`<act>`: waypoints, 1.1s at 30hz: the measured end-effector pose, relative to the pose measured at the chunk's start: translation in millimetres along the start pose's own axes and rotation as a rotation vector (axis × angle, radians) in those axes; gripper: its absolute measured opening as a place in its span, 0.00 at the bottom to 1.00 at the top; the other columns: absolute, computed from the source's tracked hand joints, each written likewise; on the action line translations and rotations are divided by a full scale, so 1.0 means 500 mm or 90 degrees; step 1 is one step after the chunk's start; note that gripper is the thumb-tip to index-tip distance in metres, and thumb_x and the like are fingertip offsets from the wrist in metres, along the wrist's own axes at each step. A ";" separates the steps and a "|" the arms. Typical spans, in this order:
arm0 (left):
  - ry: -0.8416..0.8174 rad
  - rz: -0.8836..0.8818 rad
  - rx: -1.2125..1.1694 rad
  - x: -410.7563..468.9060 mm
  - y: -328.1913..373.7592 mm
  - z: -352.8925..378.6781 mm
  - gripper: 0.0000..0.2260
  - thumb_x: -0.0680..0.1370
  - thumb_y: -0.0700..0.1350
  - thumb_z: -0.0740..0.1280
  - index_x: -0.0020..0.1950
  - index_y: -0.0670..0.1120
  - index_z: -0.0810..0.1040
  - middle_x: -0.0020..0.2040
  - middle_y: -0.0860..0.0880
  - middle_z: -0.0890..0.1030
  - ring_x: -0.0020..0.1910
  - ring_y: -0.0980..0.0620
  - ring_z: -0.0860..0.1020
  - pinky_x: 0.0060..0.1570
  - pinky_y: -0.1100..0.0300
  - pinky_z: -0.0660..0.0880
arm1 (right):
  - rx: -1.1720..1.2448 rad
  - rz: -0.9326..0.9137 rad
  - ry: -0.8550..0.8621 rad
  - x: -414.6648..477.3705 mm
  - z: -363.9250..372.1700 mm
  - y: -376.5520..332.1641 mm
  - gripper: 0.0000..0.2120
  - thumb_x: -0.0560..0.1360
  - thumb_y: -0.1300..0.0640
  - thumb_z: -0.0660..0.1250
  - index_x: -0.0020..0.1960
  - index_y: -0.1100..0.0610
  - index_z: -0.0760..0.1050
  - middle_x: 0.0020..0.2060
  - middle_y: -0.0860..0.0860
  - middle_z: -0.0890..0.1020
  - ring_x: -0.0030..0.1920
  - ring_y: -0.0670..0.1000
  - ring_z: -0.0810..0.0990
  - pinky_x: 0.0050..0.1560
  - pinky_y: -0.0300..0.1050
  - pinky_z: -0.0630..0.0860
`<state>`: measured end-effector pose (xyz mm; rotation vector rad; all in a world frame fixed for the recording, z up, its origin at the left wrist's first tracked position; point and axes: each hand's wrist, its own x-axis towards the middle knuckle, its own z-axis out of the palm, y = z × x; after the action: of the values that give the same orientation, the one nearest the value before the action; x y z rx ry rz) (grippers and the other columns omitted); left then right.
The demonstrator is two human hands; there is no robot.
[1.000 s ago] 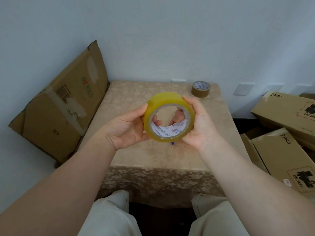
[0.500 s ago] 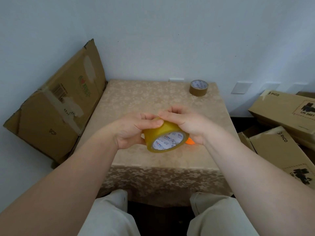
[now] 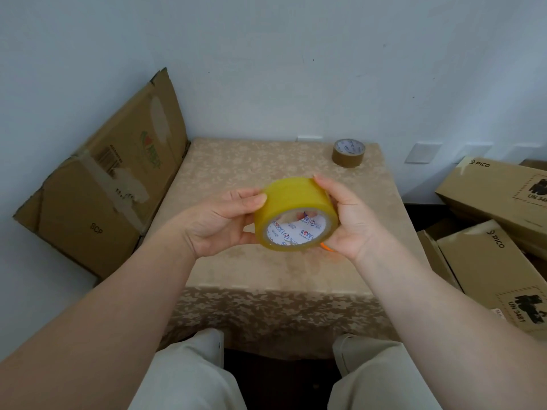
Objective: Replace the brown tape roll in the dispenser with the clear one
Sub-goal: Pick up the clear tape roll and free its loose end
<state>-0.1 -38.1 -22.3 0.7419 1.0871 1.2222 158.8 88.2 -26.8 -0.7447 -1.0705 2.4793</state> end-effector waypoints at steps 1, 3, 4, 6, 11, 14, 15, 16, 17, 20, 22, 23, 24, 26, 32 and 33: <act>-0.004 0.005 -0.010 -0.001 -0.001 -0.002 0.27 0.59 0.53 0.79 0.56 0.47 0.81 0.46 0.50 0.84 0.49 0.54 0.81 0.48 0.52 0.80 | 0.021 -0.007 -0.001 0.001 -0.001 -0.001 0.22 0.62 0.49 0.74 0.52 0.57 0.76 0.53 0.57 0.75 0.54 0.58 0.73 0.69 0.55 0.65; 0.002 0.005 -0.015 -0.002 -0.001 -0.003 0.29 0.59 0.52 0.79 0.57 0.45 0.80 0.45 0.50 0.84 0.48 0.54 0.81 0.48 0.51 0.80 | -0.015 -0.007 -0.007 0.003 0.000 -0.003 0.26 0.62 0.48 0.73 0.56 0.56 0.74 0.56 0.59 0.73 0.57 0.59 0.72 0.71 0.59 0.63; 0.013 0.001 0.000 -0.001 -0.001 -0.002 0.28 0.60 0.52 0.79 0.57 0.44 0.79 0.45 0.51 0.83 0.48 0.54 0.81 0.46 0.51 0.80 | -0.069 -0.006 -0.007 0.002 0.001 -0.006 0.29 0.60 0.46 0.73 0.58 0.56 0.74 0.56 0.60 0.75 0.57 0.60 0.74 0.68 0.61 0.66; 0.041 -0.017 0.079 0.000 0.002 0.005 0.21 0.63 0.50 0.76 0.53 0.45 0.80 0.45 0.51 0.82 0.48 0.54 0.80 0.45 0.53 0.79 | -0.215 -0.024 -0.018 -0.001 0.005 -0.010 0.25 0.59 0.46 0.75 0.53 0.55 0.78 0.50 0.57 0.81 0.51 0.58 0.80 0.57 0.58 0.76; 0.073 -0.054 0.212 0.004 0.009 0.019 0.20 0.64 0.50 0.72 0.54 0.46 0.81 0.52 0.49 0.82 0.53 0.53 0.78 0.50 0.53 0.76 | -0.421 -0.064 -0.065 0.001 0.002 -0.009 0.12 0.60 0.46 0.77 0.33 0.51 0.77 0.31 0.48 0.82 0.33 0.48 0.81 0.32 0.41 0.76; 0.058 -0.051 0.202 0.003 0.010 0.015 0.15 0.65 0.47 0.75 0.51 0.49 0.83 0.50 0.51 0.83 0.51 0.55 0.79 0.48 0.56 0.77 | -0.357 -0.055 -0.072 0.004 -0.009 -0.003 0.16 0.56 0.46 0.78 0.34 0.53 0.74 0.31 0.50 0.82 0.34 0.51 0.81 0.35 0.43 0.77; 0.057 -0.052 0.197 0.002 0.010 0.012 0.13 0.66 0.45 0.74 0.50 0.50 0.83 0.49 0.52 0.83 0.50 0.56 0.80 0.48 0.56 0.77 | -0.329 -0.050 -0.070 0.004 -0.014 -0.002 0.17 0.56 0.47 0.78 0.34 0.54 0.75 0.32 0.51 0.82 0.36 0.52 0.81 0.37 0.45 0.77; 0.057 -0.050 0.187 0.002 0.010 0.008 0.13 0.66 0.45 0.73 0.50 0.50 0.83 0.49 0.52 0.83 0.50 0.56 0.80 0.48 0.56 0.77 | -0.295 -0.045 -0.063 0.001 -0.016 -0.001 0.15 0.57 0.48 0.78 0.35 0.54 0.76 0.32 0.51 0.82 0.36 0.52 0.81 0.39 0.46 0.78; 0.056 -0.047 0.176 0.002 0.010 0.004 0.13 0.67 0.44 0.71 0.51 0.50 0.83 0.49 0.52 0.83 0.50 0.56 0.80 0.48 0.56 0.77 | -0.261 -0.044 -0.058 0.000 -0.018 0.001 0.11 0.59 0.50 0.77 0.34 0.53 0.77 0.32 0.51 0.82 0.36 0.52 0.82 0.40 0.46 0.78; 0.046 -0.036 0.144 -0.002 0.010 -0.002 0.15 0.66 0.44 0.73 0.51 0.50 0.83 0.48 0.53 0.84 0.50 0.55 0.80 0.49 0.56 0.78 | -0.184 -0.042 -0.062 -0.005 -0.020 0.006 0.05 0.62 0.54 0.74 0.29 0.51 0.80 0.30 0.47 0.82 0.35 0.48 0.83 0.41 0.46 0.77; 0.038 -0.025 0.129 -0.003 0.008 -0.004 0.19 0.62 0.47 0.77 0.52 0.50 0.83 0.48 0.54 0.84 0.50 0.56 0.80 0.51 0.56 0.77 | -0.138 -0.028 -0.040 -0.006 -0.017 0.007 0.15 0.60 0.53 0.76 0.46 0.50 0.82 0.42 0.52 0.85 0.44 0.53 0.85 0.47 0.52 0.79; 0.036 -0.021 0.120 -0.004 0.007 -0.005 0.20 0.62 0.47 0.77 0.53 0.50 0.82 0.48 0.53 0.84 0.51 0.55 0.79 0.52 0.55 0.75 | -0.114 -0.008 -0.019 -0.003 -0.020 0.008 0.34 0.57 0.52 0.77 0.62 0.52 0.75 0.52 0.57 0.83 0.52 0.58 0.83 0.54 0.58 0.78; 0.034 -0.018 0.110 -0.004 0.006 -0.005 0.20 0.63 0.46 0.76 0.55 0.49 0.82 0.49 0.53 0.83 0.52 0.54 0.78 0.53 0.54 0.74 | -0.097 0.009 -0.003 0.000 -0.023 0.011 0.49 0.54 0.51 0.78 0.71 0.54 0.63 0.59 0.60 0.80 0.58 0.61 0.80 0.59 0.64 0.73; 0.027 -0.020 0.086 -0.004 0.005 -0.009 0.25 0.61 0.48 0.78 0.57 0.47 0.81 0.50 0.52 0.82 0.52 0.54 0.78 0.53 0.54 0.73 | -0.071 0.006 -0.005 -0.003 -0.018 0.012 0.56 0.53 0.49 0.78 0.75 0.58 0.56 0.65 0.63 0.75 0.63 0.64 0.76 0.64 0.67 0.68; 0.039 -0.027 0.069 -0.004 0.006 -0.006 0.22 0.59 0.50 0.79 0.51 0.49 0.82 0.45 0.53 0.83 0.47 0.56 0.79 0.50 0.55 0.74 | -0.111 -0.003 -0.020 -0.008 -0.010 0.004 0.33 0.61 0.46 0.72 0.62 0.60 0.74 0.57 0.62 0.77 0.57 0.60 0.76 0.65 0.60 0.70; 0.049 -0.030 0.089 -0.002 0.008 -0.001 0.17 0.61 0.48 0.77 0.49 0.49 0.82 0.43 0.54 0.83 0.45 0.56 0.79 0.47 0.58 0.75 | -0.174 -0.002 -0.020 -0.009 -0.006 0.000 0.30 0.61 0.45 0.73 0.59 0.58 0.77 0.54 0.61 0.80 0.54 0.60 0.79 0.61 0.59 0.73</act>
<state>-2.0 -38.3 -18.9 0.7763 1.2572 1.1504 164.0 87.7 -27.4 -0.7799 -1.4395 2.3756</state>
